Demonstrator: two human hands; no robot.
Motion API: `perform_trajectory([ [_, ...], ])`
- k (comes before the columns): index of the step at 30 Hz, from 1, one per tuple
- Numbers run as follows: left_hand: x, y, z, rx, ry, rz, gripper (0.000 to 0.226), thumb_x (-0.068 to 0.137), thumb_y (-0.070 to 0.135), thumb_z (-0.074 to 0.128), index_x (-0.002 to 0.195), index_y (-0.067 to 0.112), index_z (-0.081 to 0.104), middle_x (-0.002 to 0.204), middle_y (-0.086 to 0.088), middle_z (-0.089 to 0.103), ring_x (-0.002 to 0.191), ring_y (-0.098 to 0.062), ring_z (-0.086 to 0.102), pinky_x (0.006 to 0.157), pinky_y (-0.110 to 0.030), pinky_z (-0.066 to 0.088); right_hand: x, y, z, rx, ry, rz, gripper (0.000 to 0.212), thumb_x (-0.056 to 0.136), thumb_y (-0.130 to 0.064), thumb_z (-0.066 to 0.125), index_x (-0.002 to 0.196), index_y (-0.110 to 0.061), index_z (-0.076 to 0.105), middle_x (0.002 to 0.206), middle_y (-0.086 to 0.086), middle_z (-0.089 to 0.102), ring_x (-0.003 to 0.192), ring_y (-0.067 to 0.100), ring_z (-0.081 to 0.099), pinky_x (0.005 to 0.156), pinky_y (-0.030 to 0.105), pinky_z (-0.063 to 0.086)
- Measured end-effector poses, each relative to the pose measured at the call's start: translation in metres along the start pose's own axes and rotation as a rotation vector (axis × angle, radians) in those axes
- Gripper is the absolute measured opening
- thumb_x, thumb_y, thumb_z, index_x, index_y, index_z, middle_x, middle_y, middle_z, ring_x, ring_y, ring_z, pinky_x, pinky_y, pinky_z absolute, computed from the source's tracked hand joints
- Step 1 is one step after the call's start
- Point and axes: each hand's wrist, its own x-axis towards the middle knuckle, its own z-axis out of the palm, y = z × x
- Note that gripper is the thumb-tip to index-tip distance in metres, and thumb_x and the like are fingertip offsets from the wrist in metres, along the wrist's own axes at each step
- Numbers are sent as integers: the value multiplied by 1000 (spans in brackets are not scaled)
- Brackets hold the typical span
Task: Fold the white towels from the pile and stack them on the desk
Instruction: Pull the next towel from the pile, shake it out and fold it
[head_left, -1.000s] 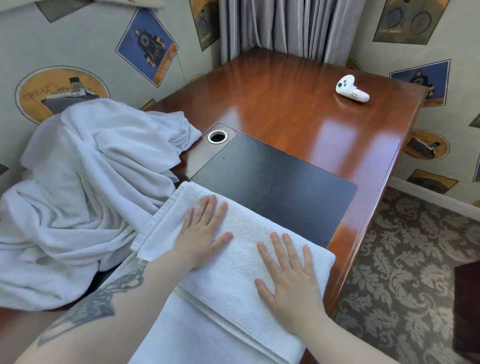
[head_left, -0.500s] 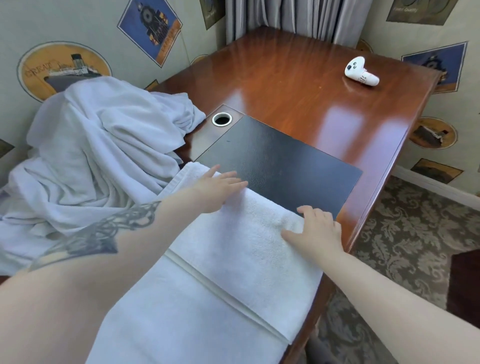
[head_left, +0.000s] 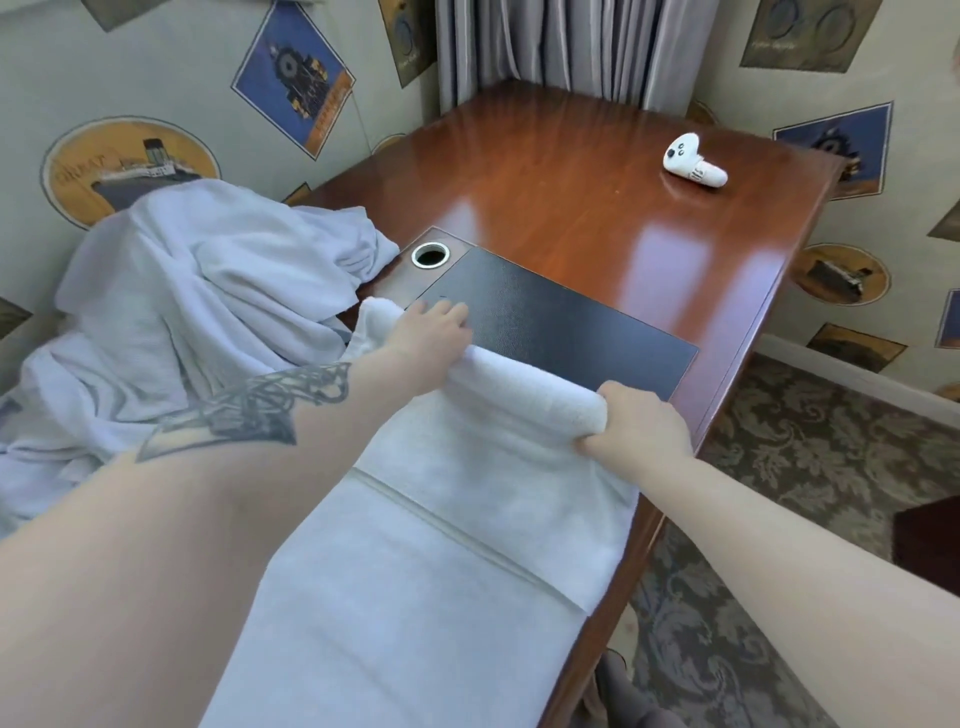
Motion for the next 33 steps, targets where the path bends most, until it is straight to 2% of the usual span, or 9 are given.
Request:
perform_trajectory([
  [2, 5, -4, -10, -49, 69, -39, 39, 87, 11, 58, 124, 18, 49, 125, 0, 49, 119, -19, 47, 108, -37, 26, -1, 0, -13, -22, 116, -9, 26, 77, -27, 63, 95, -18, 47, 83, 1, 60, 75, 29, 55, 54, 28, 33],
  [6, -16, -4, -11, -114, 159, -69, 40, 82, 2, 51, 119, 16, 46, 112, 2, 59, 111, -19, 53, 115, -36, 15, -33, -1, -17, -104, 192, -112, 25, 78, -23, 58, 94, -19, 39, 74, -5, 49, 66, 23, 48, 47, 27, 24],
  [10, -71, -9, 7, -89, 152, -14, 49, 76, 3, 47, 122, 18, 44, 113, 5, 54, 114, -19, 49, 118, -35, 7, -86, -15, 1, -81, 91, -283, 37, 74, -24, 57, 107, -26, 41, 95, -9, 51, 88, 17, 50, 60, 30, 40],
  [13, -121, -15, 14, -116, 297, 61, 52, 59, -2, 59, 109, 11, 58, 97, -1, 59, 97, -26, 57, 112, -40, 31, -121, -32, 10, -100, 16, -400, 41, 71, -20, 56, 109, -26, 41, 99, -11, 46, 91, 15, 45, 67, 30, 44],
  [16, -169, -19, 21, -141, 437, 76, 52, 38, -5, 68, 87, 9, 66, 78, -3, 61, 74, -27, 62, 95, -43, 51, -150, -50, 12, -114, -66, -503, 36, 72, -18, 54, 100, -25, 32, 94, -9, 40, 86, 17, 40, 53, 26, 20],
  [24, -274, -24, 56, -192, 419, -8, 56, 45, -1, 64, 92, 20, 42, 84, 0, 59, 76, -25, 57, 93, -41, 47, -213, -109, 36, -111, -387, -736, 41, 75, -8, 61, 104, -18, 33, 88, -1, 39, 81, 26, 39, 50, 28, 18],
  [28, -321, -2, 76, -186, 375, -32, 53, 43, -4, 66, 87, 17, 45, 79, 0, 57, 70, -25, 56, 86, -39, 52, -233, -130, 65, -244, -535, -780, 56, 84, -2, 61, 132, -8, 34, 107, 13, 49, 111, 34, 52, 66, 30, 26],
  [31, -347, 12, 86, -204, 319, -107, 49, 45, -4, 54, 87, 17, 42, 78, -1, 57, 68, -25, 56, 75, -36, 51, -247, -138, 80, -260, -600, -773, 48, 89, -1, 54, 133, -6, 35, 81, 8, 34, 119, 35, 51, 76, 37, 27],
  [33, -362, 21, 93, -218, 252, -167, 48, 45, 0, 49, 88, 18, 43, 79, -1, 58, 69, -24, 58, 72, -35, 51, -254, -143, 86, -303, -649, -782, 49, 86, -2, 60, 129, -9, 37, 80, 5, 36, 118, 34, 52, 77, 35, 29],
])
